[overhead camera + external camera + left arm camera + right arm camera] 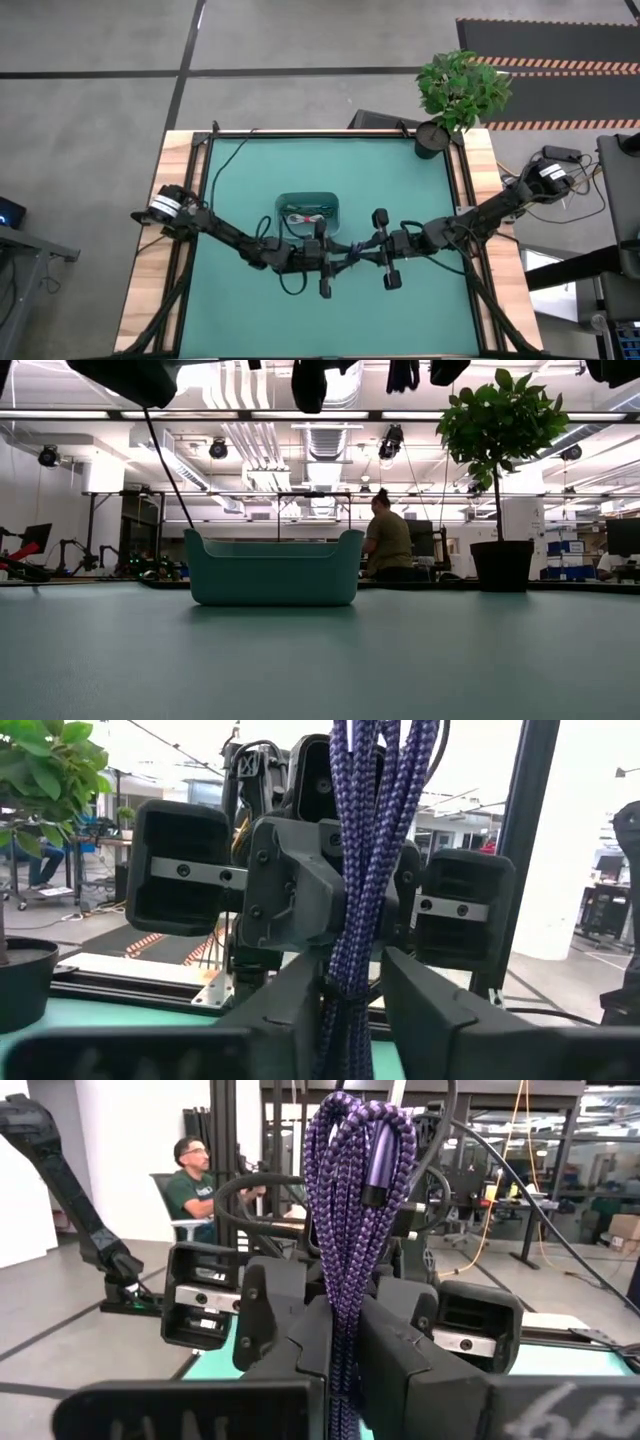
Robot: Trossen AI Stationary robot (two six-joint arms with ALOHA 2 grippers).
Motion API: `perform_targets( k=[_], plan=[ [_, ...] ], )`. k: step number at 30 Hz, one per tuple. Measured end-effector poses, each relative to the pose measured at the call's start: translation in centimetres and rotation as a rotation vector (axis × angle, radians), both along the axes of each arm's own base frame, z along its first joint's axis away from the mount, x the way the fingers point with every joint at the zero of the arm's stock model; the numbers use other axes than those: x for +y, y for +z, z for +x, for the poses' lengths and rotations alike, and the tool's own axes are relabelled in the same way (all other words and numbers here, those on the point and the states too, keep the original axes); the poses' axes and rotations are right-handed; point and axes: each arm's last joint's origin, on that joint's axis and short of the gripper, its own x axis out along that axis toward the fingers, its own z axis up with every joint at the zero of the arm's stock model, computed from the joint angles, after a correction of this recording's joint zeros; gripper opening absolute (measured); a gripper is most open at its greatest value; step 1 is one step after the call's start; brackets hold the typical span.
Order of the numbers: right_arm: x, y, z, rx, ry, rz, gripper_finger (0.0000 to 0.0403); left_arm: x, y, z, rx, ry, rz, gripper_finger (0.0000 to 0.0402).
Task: Pick and place USB-C Cables
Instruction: Put the violet black charger cable into the green bin
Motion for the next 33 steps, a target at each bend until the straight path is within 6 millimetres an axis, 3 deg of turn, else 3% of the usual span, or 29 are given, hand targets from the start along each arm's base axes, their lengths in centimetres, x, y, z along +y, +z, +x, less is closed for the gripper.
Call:
perform_targets(
  k=[7,22,26,33],
  plan=[
    [0.0,0.0,0.0,0.007,0.005,0.031,0.0024,0.0,-0.1,0.0,0.018,0.001,0.006,0.0021],
    [-0.3,0.7,-0.6,0.026,-0.002,0.078,0.0153,-0.1,-0.5,0.1,0.055,-0.006,0.02,0.002],
    [-0.7,1.3,-1.5,0.073,-0.007,0.069,0.0171,0.0,-0.5,0.0,0.115,0.002,0.018,0.002],
    [-1.8,2.3,-4.1,0.208,-0.014,0.106,0.0173,0.7,0.7,-1.5,0.376,0.069,0.005,0.002]
  ],
)
